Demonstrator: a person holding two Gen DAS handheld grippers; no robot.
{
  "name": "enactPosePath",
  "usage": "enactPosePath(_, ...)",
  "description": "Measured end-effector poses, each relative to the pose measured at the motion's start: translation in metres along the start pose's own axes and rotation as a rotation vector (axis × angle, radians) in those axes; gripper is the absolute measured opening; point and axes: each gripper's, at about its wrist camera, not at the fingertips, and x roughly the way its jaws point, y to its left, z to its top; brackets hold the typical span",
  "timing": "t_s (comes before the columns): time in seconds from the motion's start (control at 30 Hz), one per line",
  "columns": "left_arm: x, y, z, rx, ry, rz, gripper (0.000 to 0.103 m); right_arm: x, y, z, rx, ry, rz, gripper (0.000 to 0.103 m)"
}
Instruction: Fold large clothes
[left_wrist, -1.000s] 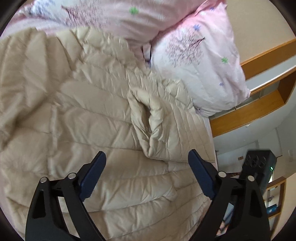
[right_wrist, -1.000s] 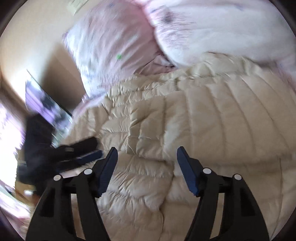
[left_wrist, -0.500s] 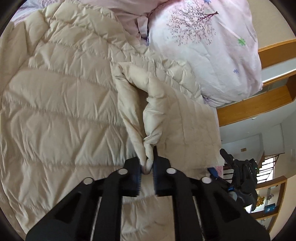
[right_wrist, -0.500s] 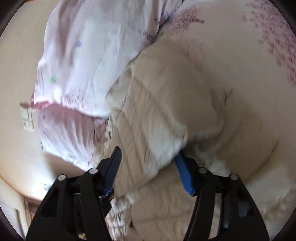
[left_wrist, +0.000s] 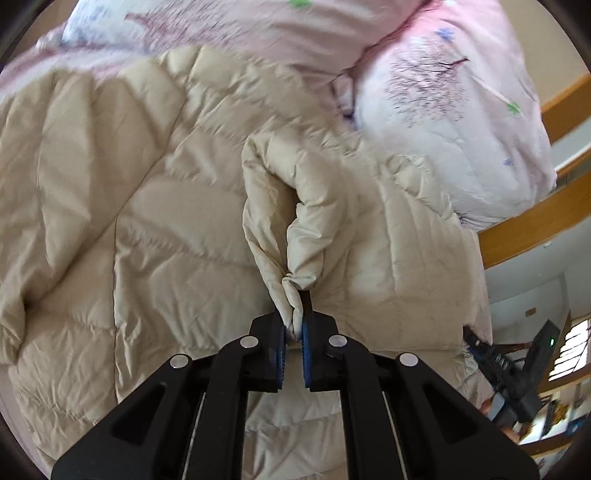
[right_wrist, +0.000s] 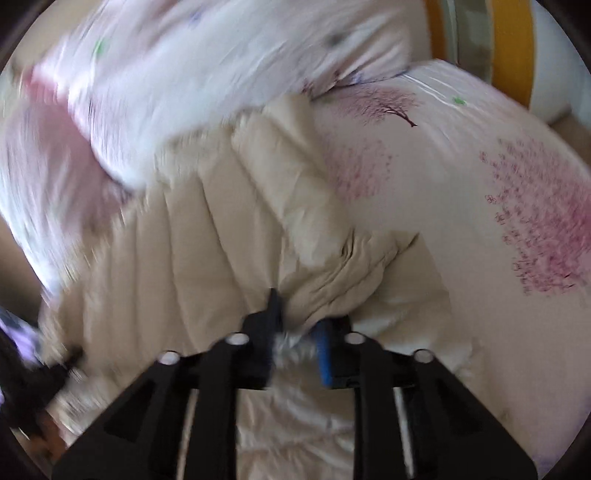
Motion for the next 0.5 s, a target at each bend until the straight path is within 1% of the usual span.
enactPosePath(0.03,-0.001,0.002,0.0,-0.008,0.003,-0.007,0.007,-0.005,0.008,-0.003,-0.053,0.011,-0.021,0.044)
enactPosePath(0.1,-0.008,0.004,-0.001,-0.008,0.002,-0.022,0.012,-0.017,0.027,-0.011,-0.144,0.019,-0.035,0.045)
enactPosePath(0.13,-0.015,0.005,-0.002,-0.003,-0.006,-0.03,0.019,-0.027,0.04,-0.015,-0.196,0.016,-0.003,0.045)
enactPosePath(0.17,-0.021,0.006,-0.003,-0.001,-0.016,-0.036,0.025,-0.035,0.052,-0.017,-0.239,0.009,0.03,0.042)
enactPosePath(0.2,-0.034,0.009,-0.007,-0.001,-0.039,-0.047,0.04,-0.04,0.063,-0.019,-0.272,0.001,0.058,0.04)
enactPosePath(0.23,-0.047,0.013,-0.01,-0.005,-0.064,-0.057,0.053,-0.045,0.081,-0.021,-0.323,-0.008,0.105,0.038)
enactPosePath(0.27,-0.055,0.015,-0.012,-0.011,-0.086,-0.061,0.056,-0.046,0.097,-0.022,-0.366,-0.017,0.137,0.036)
enactPosePath(0.3,-0.071,0.021,-0.018,-0.016,-0.117,-0.064,0.057,-0.042,0.115,-0.023,-0.406,-0.022,0.154,0.035)
enactPosePath(0.37,-0.097,0.037,-0.03,-0.024,-0.165,-0.06,0.059,-0.031,0.145,-0.024,-0.464,-0.015,0.185,0.03)
enactPosePath(0.4,-0.116,0.051,-0.04,-0.039,-0.205,-0.038,0.059,-0.024,0.162,-0.026,-0.489,-0.006,0.197,0.029)
enactPosePath(0.5,-0.151,0.079,-0.059,-0.079,-0.278,0.038,0.059,-0.001,0.208,-0.035,-0.547,0.028,0.22,0.028)
